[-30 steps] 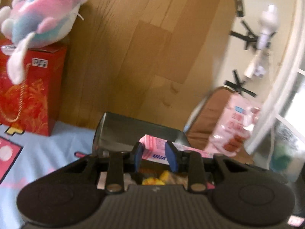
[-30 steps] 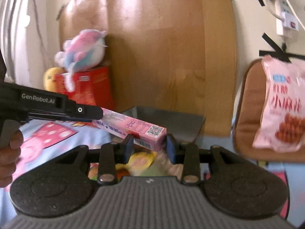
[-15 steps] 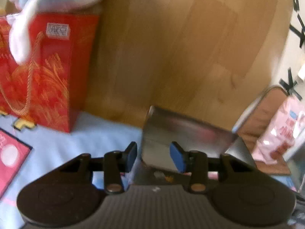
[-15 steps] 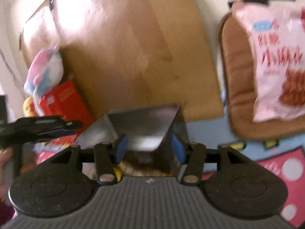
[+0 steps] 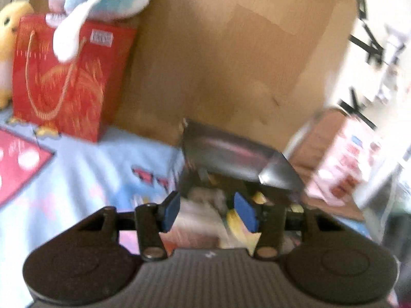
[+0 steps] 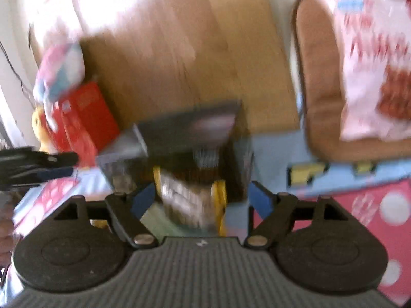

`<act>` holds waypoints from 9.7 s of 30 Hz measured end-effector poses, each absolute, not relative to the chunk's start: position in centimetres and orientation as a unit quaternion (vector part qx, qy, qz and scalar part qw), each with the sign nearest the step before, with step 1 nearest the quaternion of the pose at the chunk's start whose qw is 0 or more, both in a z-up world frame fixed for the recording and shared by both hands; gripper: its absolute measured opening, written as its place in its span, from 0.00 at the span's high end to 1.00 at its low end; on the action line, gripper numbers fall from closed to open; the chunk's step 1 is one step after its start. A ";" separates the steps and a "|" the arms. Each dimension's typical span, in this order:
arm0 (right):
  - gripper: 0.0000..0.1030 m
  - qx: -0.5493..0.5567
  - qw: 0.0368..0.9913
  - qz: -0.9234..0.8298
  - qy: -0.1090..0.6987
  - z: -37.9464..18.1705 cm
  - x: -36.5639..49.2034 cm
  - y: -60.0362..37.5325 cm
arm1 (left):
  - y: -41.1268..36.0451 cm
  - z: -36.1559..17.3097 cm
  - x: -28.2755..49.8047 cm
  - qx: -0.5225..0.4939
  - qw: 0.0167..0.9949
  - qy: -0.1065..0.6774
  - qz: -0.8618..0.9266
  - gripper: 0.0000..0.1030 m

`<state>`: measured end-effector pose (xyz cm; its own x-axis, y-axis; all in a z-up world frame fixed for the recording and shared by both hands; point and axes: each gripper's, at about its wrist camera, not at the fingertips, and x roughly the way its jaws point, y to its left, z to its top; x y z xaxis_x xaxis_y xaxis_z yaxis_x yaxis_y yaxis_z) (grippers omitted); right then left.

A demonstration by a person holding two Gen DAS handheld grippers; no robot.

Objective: Organize snacks

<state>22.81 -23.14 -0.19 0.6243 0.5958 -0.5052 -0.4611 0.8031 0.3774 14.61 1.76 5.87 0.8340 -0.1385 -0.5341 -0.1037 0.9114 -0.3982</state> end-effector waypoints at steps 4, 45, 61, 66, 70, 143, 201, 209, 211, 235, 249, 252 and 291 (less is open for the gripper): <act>0.79 0.118 0.893 0.301 0.314 0.0 22.1 -23.1 | 0.8 5.2 10.0 -0.194 0.936 0.292 -0.021 0.51; 0.60 -0.087 0.898 0.381 0.201 3.1 7.9 -17.0 | 1.1 7.4 7.9 -0.139 0.936 0.300 -0.124 0.69; 0.35 0.042 0.953 0.245 0.175 6.9 23.5 -20.9 | 4.8 7.6 19.7 -0.202 0.948 0.247 -0.014 0.59; 0.34 0.197 0.917 0.220 0.269 3.5 27.7 -25.4 | 5.2 5.1 21.5 -0.221 0.926 0.306 -0.016 0.61; 0.33 0.213 0.891 0.255 0.310 1.8 27.4 -24.2 | 5.0 4.9 21.1 -0.209 0.931 0.299 -0.008 0.60; 0.29 -0.097 0.827 0.467 0.298 -1.3 3.7 -18.3 | 3.9 0.9 1.6 -0.233 0.881 0.391 -0.130 0.45; 0.52 0.065 0.854 0.435 0.279 -0.1 7.0 -16.8 | 8.1 1.7 1.3 -0.254 0.919 0.302 -0.011 0.51; 0.42 0.046 0.887 0.363 0.281 -0.6 4.1 -22.1 | 5.1 1.3 2.1 -0.243 0.912 0.325 -0.057 0.51; 0.40 0.024 0.892 0.361 0.271 -0.6 3.5 -21.9 | 4.1 1.3 2.2 -0.240 0.910 0.330 -0.074 0.51; 0.61 -0.082 0.883 0.378 0.267 -1.9 3.8 -17.0 | 0.2 -0.4 4.2 -0.202 0.889 0.383 -0.151 0.65; 0.54 -0.108 0.881 0.382 0.258 -2.0 4.0 -16.6 | 1.1 -0.4 4.5 -0.240 0.886 0.362 -0.165 0.66; 0.54 -0.115 0.881 0.383 0.254 -2.0 3.8 -16.5 | 0.9 -0.2 4.1 -0.240 0.886 0.362 -0.162 0.69; 0.54 0.020 0.957 0.239 0.164 5.4 20.5 -19.6 | 4.1 7.6 16.6 -0.211 0.943 0.246 -0.079 0.63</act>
